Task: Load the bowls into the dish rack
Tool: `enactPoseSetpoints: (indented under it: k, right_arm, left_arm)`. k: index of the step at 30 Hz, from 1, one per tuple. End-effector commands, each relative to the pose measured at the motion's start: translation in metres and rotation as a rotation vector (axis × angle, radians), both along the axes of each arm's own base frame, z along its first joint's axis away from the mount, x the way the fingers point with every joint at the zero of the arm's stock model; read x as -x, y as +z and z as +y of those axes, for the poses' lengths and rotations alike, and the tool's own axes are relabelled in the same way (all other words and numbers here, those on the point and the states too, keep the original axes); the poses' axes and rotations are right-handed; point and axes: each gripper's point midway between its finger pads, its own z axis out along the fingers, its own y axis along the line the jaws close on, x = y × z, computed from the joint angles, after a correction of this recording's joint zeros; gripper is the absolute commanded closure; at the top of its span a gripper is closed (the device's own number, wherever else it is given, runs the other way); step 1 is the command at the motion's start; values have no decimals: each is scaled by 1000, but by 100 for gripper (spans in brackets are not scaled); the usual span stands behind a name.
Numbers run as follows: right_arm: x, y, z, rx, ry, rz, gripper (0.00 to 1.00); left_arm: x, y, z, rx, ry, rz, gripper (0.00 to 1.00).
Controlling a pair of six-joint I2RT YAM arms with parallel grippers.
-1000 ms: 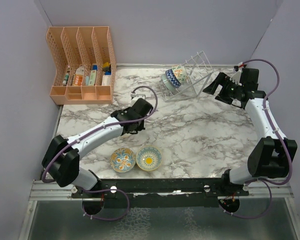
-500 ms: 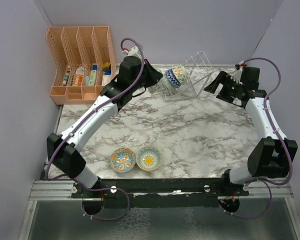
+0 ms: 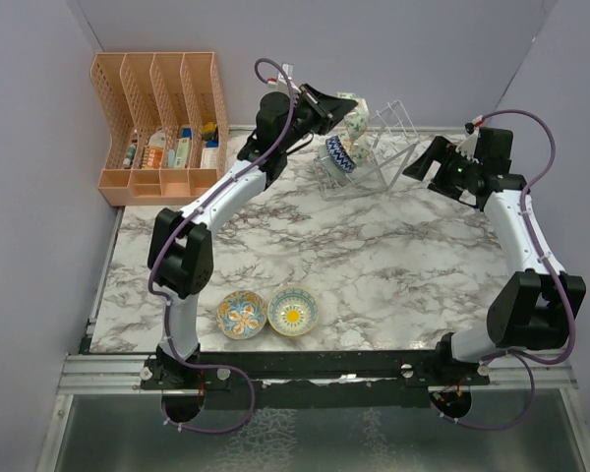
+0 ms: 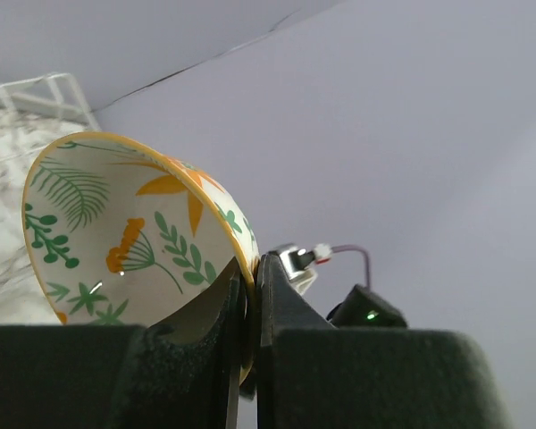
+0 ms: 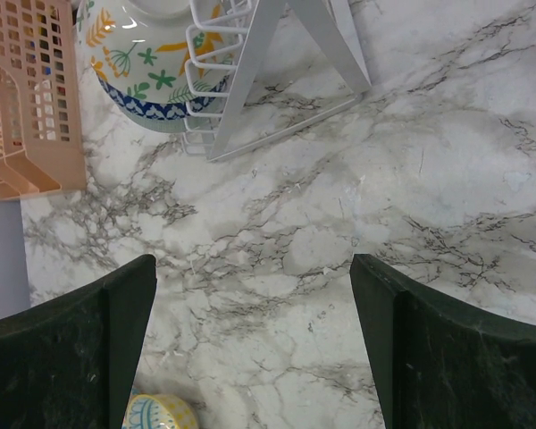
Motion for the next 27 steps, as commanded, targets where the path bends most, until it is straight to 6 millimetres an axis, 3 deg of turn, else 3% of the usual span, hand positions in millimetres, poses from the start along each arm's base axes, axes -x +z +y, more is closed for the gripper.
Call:
enactPoseSetpoints:
  k: [1, 7, 17, 27]
  right_arm:
    - [-6, 4, -9, 41, -18, -16, 10]
    - [-7, 0, -12, 57, -24, -11, 10]
    - [-11, -4, -15, 73, -24, -3, 10]
    - [-14, -12, -17, 84, -23, 15, 9]
  left_arm:
    - [7, 96, 2, 298, -67, -197, 100]
    - [-17, 76, -9, 353, -71, -159, 100]
    - [-48, 26, -25, 369, -67, -60, 100]
    - [-65, 2, -30, 391, -55, -9, 100]
